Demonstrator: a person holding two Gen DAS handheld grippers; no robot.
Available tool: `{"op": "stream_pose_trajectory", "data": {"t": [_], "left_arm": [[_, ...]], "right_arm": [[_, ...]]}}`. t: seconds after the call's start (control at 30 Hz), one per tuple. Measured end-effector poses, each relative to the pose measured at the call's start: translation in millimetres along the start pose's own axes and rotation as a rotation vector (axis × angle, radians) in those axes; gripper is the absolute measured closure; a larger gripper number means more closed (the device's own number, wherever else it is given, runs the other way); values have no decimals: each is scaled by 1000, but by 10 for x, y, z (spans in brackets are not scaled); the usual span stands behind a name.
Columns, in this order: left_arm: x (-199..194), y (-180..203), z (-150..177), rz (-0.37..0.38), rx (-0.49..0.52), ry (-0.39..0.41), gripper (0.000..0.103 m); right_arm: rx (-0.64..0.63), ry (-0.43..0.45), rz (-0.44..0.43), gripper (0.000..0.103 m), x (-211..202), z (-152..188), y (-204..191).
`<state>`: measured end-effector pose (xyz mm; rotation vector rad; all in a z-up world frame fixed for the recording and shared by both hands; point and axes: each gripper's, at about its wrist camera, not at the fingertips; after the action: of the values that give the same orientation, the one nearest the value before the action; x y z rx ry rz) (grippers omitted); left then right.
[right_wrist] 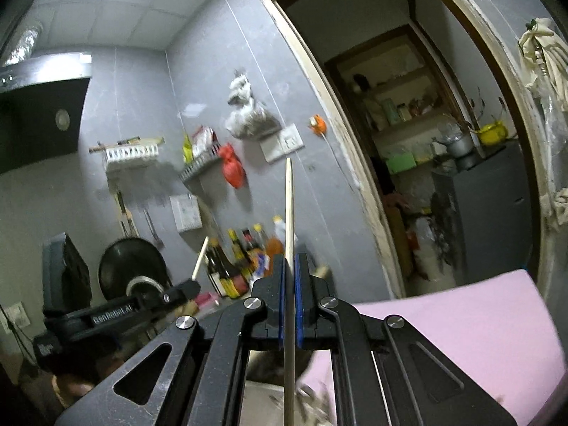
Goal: Organize utensils
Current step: 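Lift both held chopsticks and carry them up over the white caddy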
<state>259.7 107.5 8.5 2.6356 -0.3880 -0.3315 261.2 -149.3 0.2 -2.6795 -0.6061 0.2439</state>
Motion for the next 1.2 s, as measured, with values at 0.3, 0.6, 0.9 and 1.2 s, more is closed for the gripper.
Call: {"op": "stream_pose_trajectory", "data": {"t": [0.3, 0.6, 0.9, 1.2], "left_arm": [[-153, -626, -46, -20, -153, 109, 98], [-63, -876, 99, -75, -174, 168, 98], [51, -985, 276, -106, -200, 184, 98], [61, -947, 426, -141, -165, 188, 98]], "right_arm": [[113, 107, 53, 99, 198, 323, -188], [147, 120, 109, 99, 319, 618, -141], [166, 77, 140, 99, 409, 873, 23], [172, 28, 115, 98, 446, 1056, 126]]}}
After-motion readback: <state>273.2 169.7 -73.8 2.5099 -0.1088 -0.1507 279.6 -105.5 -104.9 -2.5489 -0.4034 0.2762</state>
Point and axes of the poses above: each gripper's, at about its wrist camera, not at the fingertips, and x roughly the way its jaws point, y to its right, z to its underside, and after that the axes turned 10 degrees about z, right-handed
